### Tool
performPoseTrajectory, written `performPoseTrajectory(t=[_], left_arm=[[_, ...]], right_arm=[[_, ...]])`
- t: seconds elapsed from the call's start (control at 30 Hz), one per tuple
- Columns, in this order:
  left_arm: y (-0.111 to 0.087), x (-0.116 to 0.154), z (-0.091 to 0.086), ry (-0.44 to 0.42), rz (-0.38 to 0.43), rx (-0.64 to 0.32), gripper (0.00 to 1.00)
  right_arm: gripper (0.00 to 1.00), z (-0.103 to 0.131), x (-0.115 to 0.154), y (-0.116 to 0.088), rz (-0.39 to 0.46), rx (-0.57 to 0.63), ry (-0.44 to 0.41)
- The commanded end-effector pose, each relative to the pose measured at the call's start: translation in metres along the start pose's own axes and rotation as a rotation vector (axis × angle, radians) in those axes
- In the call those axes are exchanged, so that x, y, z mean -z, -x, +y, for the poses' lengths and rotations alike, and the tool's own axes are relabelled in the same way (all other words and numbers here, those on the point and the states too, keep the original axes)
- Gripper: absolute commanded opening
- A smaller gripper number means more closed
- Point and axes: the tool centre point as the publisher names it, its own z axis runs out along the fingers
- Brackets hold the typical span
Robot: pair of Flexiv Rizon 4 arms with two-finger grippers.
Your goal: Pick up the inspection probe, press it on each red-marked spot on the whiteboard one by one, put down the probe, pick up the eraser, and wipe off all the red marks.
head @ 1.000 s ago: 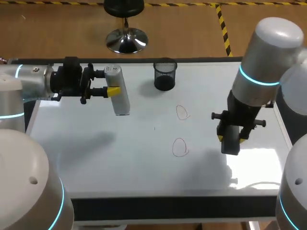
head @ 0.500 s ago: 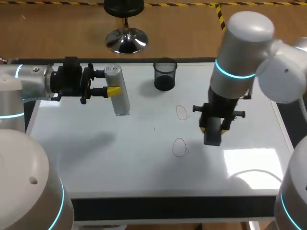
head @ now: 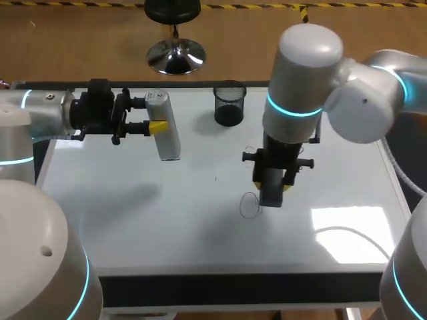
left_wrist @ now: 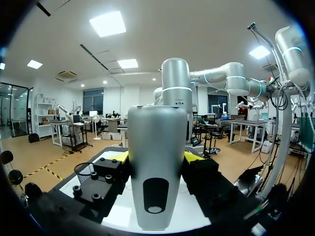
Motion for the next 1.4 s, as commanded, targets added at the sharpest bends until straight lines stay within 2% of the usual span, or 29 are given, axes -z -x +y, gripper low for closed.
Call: performPoseTrajectory(t=[0.03,0.33,0.6,0.97,1.1,1.4], left_arm=[[0.001,0.000,-0.001,0.000,0.002,0.000,0.00],[0.001,0.000,-0.001,0.000,0.002,0.000,0.00],[0.001,0.000,-0.001,0.000,0.002,0.000,0.00],[0.001,0.000,-0.001,0.000,0.002,0.000,0.00],[0.001,0.000,-0.001,0.000,0.002,0.000,0.00],[0.001,0.000,-0.001,0.000,0.002,0.000,0.00]], right_arm=[[0.00,-0.005,-0.008,-0.018,-0.013,-0.007,0.019],[0.00,-0.011,-0.020,-0.045,0.005,-0.016,0.012],[0.00,-0.015,-0.033,-0.061,0.020,-0.040,-0.010],[0.00,-0.023,-0.043,-0.084,0.072,-0.025,0.004],[0.00,-0.023,-0.049,-0.086,0.081,-0.018,-0.001],[0.00,-0.023,-0.061,-0.077,0.119,-0.037,-0.017]])
